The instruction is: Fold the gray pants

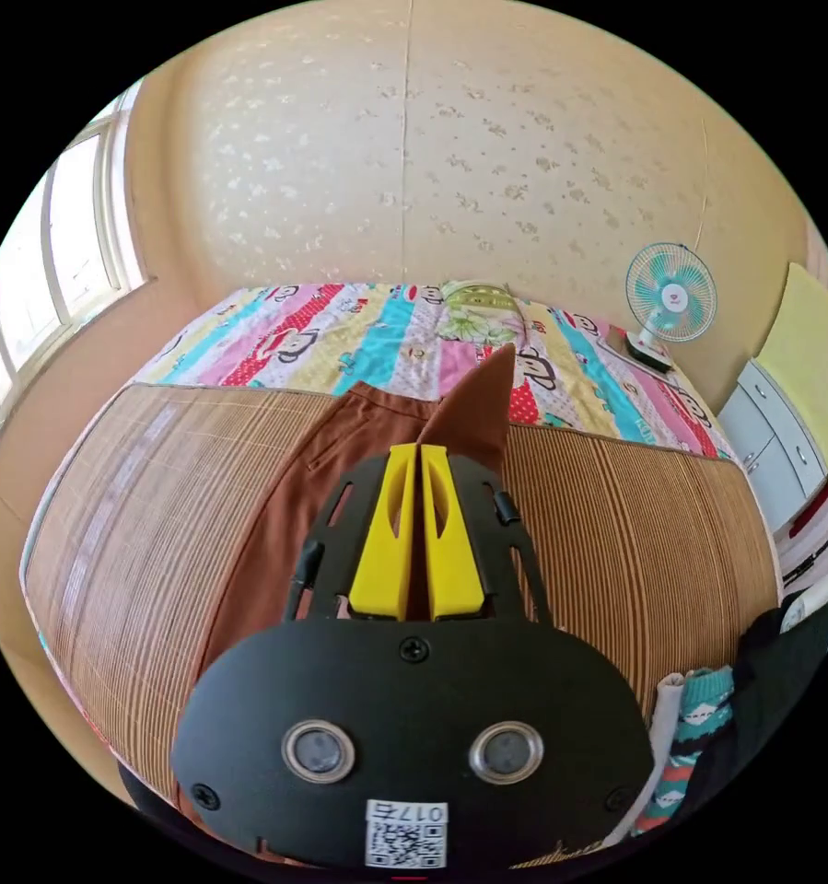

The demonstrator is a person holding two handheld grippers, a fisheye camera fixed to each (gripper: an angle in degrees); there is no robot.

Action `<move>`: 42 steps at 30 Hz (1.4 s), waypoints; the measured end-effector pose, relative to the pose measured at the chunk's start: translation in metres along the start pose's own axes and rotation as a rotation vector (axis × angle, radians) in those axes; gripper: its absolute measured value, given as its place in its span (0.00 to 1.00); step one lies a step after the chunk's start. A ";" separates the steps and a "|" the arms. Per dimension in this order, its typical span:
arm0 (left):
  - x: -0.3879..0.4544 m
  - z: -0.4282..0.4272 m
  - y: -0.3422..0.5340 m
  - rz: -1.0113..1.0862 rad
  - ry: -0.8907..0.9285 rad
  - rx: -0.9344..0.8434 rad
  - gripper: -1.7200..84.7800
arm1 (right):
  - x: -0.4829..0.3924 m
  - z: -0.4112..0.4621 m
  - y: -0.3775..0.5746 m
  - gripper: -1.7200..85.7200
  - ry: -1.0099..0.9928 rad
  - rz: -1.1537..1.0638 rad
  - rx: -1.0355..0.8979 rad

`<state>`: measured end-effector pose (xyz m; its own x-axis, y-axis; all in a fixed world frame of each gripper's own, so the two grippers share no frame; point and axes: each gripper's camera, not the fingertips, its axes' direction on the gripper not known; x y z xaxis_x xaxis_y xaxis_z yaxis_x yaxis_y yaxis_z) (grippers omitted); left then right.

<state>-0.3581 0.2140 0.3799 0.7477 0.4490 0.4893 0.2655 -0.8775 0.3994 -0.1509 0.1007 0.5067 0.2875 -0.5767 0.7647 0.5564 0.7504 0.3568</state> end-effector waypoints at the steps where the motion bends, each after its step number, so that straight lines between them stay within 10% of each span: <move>1: 0.001 -0.027 0.010 -0.017 -0.014 0.066 0.01 | -0.012 0.003 -0.003 0.03 -0.030 -0.009 -0.006; 12: -0.064 -0.127 0.064 -0.380 -0.449 0.126 0.02 | -0.045 -0.034 0.092 0.09 -0.622 -0.035 -0.166; 21: -0.080 -0.100 0.031 -0.425 -0.496 0.083 0.06 | 0.067 -0.127 0.352 0.15 -0.524 0.143 -0.497; 31: -0.071 -0.056 -0.016 -0.397 -0.645 -0.067 0.05 | 0.040 -0.146 0.390 0.10 -0.531 0.156 -0.643; 38: -0.069 -0.074 -0.019 -0.216 -0.079 0.130 0.02 | 0.083 -0.189 0.373 0.03 -0.724 0.214 -0.512; 42: -0.106 -0.049 -0.013 -0.499 -0.462 -0.122 0.03 | 0.096 -0.171 0.386 0.03 -0.659 0.238 -0.613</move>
<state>-0.4708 0.1856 0.3608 0.7441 0.6520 -0.1454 0.5946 -0.5473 0.5889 0.2246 0.2796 0.6259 0.0503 0.0112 0.9987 0.9082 0.4155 -0.0504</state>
